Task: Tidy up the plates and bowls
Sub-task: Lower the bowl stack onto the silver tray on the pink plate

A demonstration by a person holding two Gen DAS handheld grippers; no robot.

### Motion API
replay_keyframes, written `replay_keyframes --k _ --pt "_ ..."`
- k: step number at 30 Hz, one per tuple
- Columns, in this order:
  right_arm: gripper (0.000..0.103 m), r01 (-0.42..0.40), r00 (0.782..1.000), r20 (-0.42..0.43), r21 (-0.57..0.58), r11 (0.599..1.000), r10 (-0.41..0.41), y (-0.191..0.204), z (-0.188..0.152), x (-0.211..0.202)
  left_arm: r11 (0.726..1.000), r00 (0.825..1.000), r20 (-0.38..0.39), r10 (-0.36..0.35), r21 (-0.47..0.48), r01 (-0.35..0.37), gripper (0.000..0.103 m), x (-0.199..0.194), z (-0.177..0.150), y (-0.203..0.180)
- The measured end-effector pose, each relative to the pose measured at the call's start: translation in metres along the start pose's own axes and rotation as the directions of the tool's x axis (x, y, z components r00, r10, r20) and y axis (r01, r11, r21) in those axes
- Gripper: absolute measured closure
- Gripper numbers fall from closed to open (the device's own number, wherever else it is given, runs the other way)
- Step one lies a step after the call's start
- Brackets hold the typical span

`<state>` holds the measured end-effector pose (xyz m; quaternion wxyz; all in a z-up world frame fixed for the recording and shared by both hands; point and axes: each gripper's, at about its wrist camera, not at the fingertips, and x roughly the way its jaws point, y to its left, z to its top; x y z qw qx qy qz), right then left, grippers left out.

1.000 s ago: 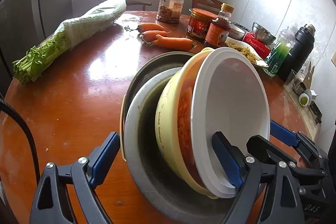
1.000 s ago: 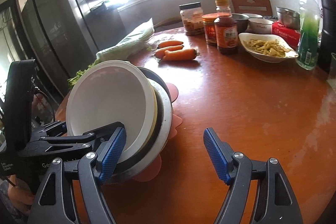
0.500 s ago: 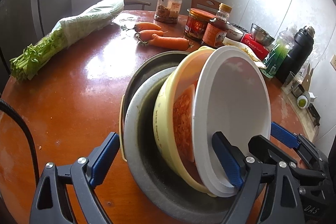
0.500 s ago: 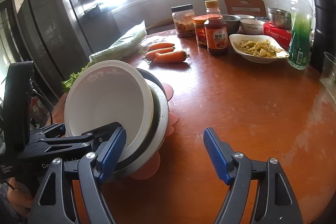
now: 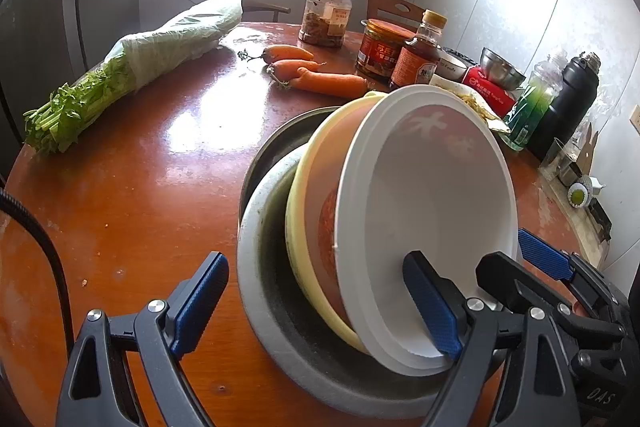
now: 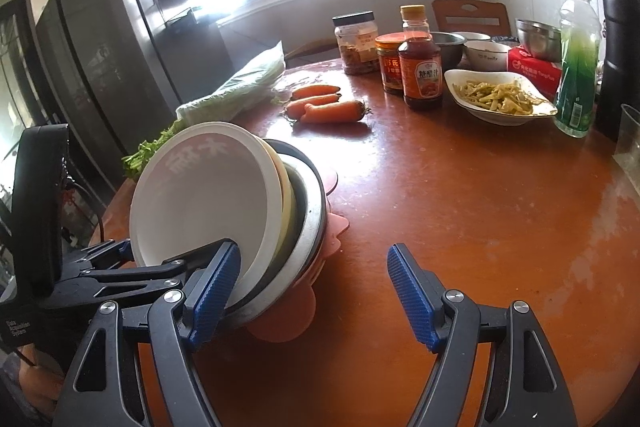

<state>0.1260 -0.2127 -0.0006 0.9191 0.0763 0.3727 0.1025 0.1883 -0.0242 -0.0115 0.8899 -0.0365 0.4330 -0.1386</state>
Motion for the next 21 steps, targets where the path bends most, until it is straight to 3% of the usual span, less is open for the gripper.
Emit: replay_keyframes --k 21 --pt "0.025 0.017 1.000 0.016 0.023 1.000 -0.017 0.004 0.003 -0.005 0.999 0.999 0.026 -0.031 -0.017 0.032 0.014 -0.012 0.001 0.008"
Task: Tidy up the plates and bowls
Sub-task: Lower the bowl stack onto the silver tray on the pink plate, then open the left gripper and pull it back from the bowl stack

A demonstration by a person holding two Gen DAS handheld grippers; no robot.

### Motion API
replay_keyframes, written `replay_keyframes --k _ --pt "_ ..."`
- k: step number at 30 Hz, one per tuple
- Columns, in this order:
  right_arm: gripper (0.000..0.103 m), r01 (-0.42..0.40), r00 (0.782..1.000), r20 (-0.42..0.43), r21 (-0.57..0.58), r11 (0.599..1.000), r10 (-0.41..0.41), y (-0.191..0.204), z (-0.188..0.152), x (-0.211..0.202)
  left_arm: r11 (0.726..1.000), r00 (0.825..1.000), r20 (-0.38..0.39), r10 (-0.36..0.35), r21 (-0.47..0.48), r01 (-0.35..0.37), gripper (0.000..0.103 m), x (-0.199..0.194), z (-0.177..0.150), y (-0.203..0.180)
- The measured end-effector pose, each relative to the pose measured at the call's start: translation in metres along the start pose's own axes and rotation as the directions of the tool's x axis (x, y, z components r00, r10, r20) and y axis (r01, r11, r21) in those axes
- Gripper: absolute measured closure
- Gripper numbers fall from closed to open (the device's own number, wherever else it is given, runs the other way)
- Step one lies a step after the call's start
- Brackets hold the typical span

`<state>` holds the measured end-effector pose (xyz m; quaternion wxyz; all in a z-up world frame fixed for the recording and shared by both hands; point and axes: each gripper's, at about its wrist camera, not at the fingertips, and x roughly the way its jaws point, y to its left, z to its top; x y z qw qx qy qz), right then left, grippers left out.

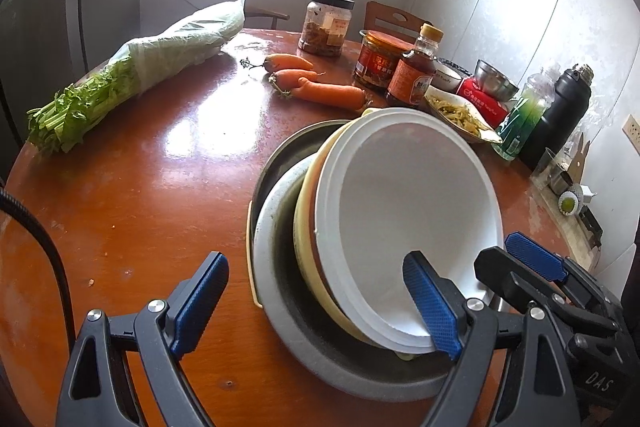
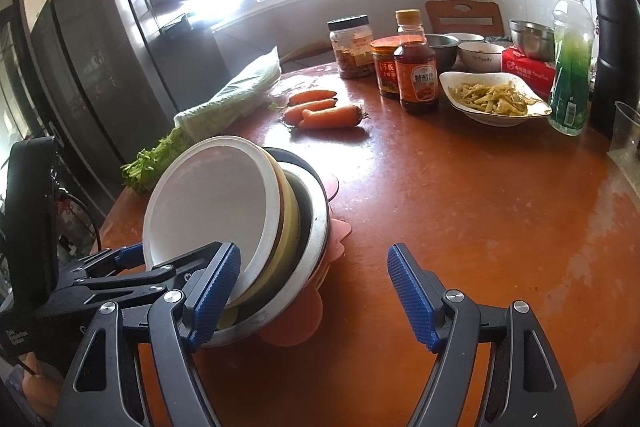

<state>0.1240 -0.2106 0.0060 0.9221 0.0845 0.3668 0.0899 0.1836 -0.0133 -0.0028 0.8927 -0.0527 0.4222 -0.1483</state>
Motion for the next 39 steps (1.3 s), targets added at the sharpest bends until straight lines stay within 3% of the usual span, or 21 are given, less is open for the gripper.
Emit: replay_keyframes --k 14,19,25,39 --pt "0.025 0.035 0.999 0.033 -0.013 0.999 -0.034 0.010 0.001 -0.015 1.000 0.999 0.049 -0.019 -0.002 0.019 0.014 -0.026 -0.001 0.006" --pt "0.025 0.038 0.997 0.063 -0.034 0.999 -0.036 0.018 0.000 -0.030 1.000 0.995 0.096 0.017 0.009 -0.018 0.014 -0.046 -0.007 0.007" --pt "0.024 0.051 0.995 0.090 -0.070 0.996 -0.045 0.027 -0.010 -0.048 0.997 0.987 0.148 0.064 0.028 -0.068 0.014 -0.072 -0.022 0.004" --pt "0.023 0.096 0.991 0.107 -0.117 0.989 -0.083 0.031 -0.051 -0.083 0.993 0.980 0.167 0.110 0.016 -0.114 0.013 -0.096 -0.073 -0.009"
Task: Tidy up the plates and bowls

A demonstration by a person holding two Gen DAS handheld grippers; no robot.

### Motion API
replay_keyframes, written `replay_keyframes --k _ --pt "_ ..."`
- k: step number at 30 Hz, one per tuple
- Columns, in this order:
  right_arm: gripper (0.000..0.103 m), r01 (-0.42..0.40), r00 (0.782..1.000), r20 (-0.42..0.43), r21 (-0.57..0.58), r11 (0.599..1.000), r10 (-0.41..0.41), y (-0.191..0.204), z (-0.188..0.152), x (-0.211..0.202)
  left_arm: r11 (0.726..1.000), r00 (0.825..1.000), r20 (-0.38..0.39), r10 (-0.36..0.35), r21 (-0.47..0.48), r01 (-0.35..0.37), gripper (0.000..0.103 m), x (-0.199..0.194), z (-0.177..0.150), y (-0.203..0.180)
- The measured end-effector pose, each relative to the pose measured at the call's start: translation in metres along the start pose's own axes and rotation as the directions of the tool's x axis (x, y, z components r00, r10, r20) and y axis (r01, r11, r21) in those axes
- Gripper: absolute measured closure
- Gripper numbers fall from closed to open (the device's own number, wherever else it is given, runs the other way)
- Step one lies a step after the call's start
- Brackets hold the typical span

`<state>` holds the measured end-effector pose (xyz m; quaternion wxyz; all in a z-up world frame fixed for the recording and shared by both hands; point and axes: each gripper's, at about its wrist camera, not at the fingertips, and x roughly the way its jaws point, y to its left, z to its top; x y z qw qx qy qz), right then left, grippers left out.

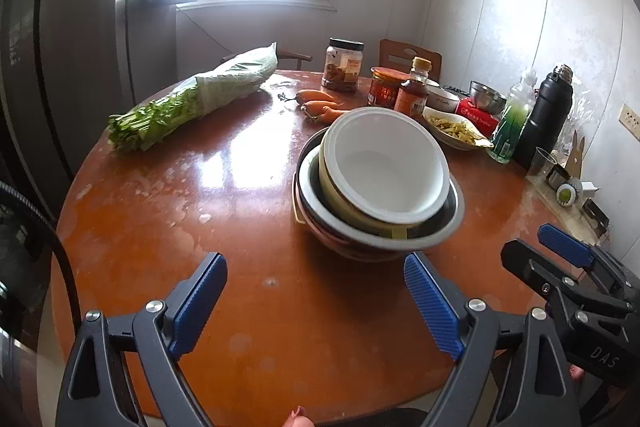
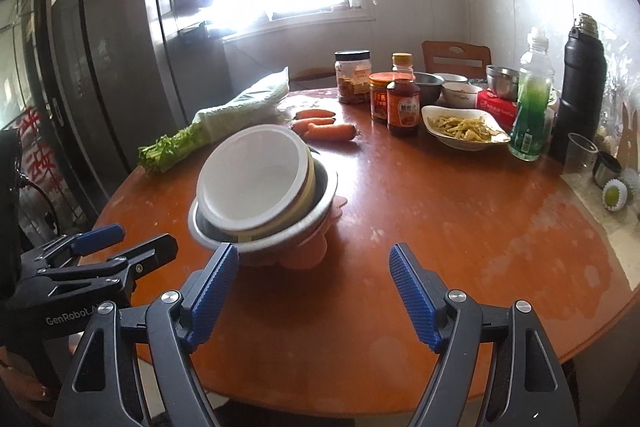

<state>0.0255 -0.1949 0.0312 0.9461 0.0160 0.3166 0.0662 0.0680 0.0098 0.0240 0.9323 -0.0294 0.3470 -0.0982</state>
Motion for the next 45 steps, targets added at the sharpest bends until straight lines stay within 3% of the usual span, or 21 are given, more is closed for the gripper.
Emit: replay_keyframes --k 17,45 --pt "0.022 0.032 0.999 -0.029 -0.034 0.999 -0.033 0.002 -0.037 -0.009 1.000 0.999 -0.034 0.021 0.007 -0.021 0.013 -0.003 -0.033 -0.007" --pt "0.022 0.015 0.999 -0.048 -0.025 1.000 -0.016 0.004 -0.044 0.002 0.999 0.997 -0.067 0.042 0.006 -0.041 0.013 0.005 -0.041 -0.004"
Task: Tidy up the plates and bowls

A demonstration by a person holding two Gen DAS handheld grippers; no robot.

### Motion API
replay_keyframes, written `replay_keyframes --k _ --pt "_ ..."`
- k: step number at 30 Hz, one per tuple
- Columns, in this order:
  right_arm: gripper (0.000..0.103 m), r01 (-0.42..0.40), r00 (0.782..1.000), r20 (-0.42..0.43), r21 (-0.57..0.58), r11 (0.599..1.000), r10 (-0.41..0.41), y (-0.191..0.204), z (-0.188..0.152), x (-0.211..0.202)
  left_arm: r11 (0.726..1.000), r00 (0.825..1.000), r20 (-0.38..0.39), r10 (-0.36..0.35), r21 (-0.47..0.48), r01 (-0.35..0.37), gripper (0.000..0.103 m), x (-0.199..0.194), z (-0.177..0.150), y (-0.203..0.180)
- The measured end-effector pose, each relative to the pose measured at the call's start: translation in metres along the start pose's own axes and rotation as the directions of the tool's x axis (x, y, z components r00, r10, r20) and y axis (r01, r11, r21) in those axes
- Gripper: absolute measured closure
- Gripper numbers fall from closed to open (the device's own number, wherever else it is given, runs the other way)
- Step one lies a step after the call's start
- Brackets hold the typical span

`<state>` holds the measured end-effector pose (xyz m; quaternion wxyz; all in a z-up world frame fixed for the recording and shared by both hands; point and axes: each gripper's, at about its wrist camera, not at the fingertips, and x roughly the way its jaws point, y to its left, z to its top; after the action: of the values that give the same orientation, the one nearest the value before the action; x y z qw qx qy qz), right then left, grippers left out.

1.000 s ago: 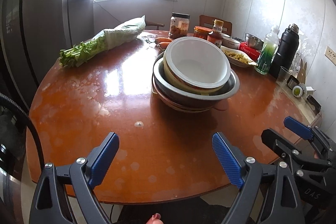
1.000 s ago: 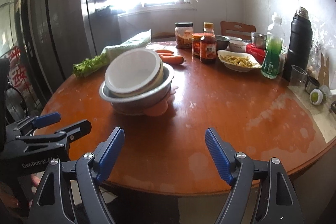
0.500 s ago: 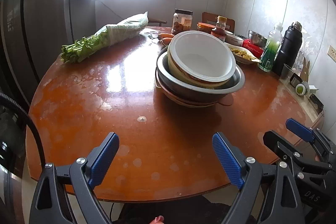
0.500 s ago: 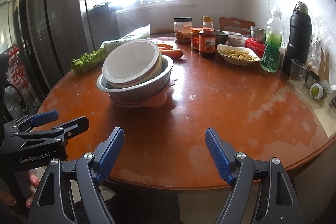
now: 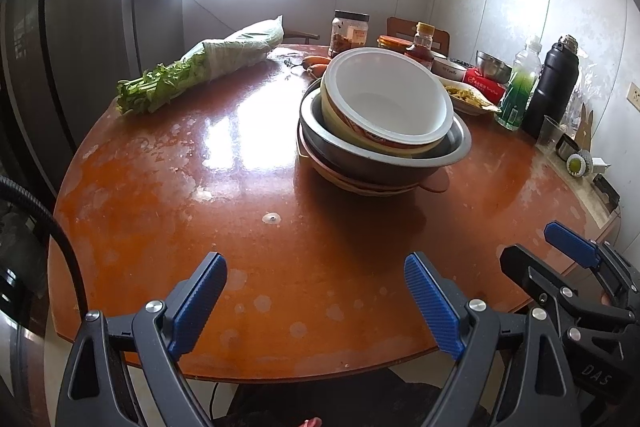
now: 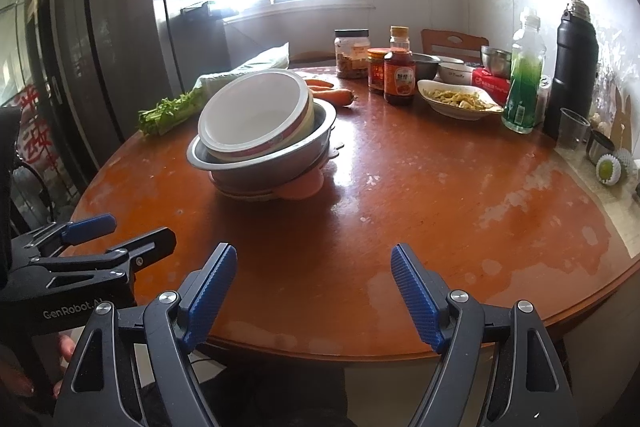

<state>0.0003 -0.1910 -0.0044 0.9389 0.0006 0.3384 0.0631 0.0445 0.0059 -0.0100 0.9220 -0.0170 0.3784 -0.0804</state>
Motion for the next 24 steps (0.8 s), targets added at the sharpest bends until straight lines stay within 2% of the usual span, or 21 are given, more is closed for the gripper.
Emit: replay_keyframes --k 24 --pt "0.022 -0.009 1.000 -0.008 0.004 1.000 0.010 0.0004 -0.0019 0.0021 1.000 1.000 -0.008 0.016 0.016 -0.016 0.013 0.0029 -0.0003 -0.0034"
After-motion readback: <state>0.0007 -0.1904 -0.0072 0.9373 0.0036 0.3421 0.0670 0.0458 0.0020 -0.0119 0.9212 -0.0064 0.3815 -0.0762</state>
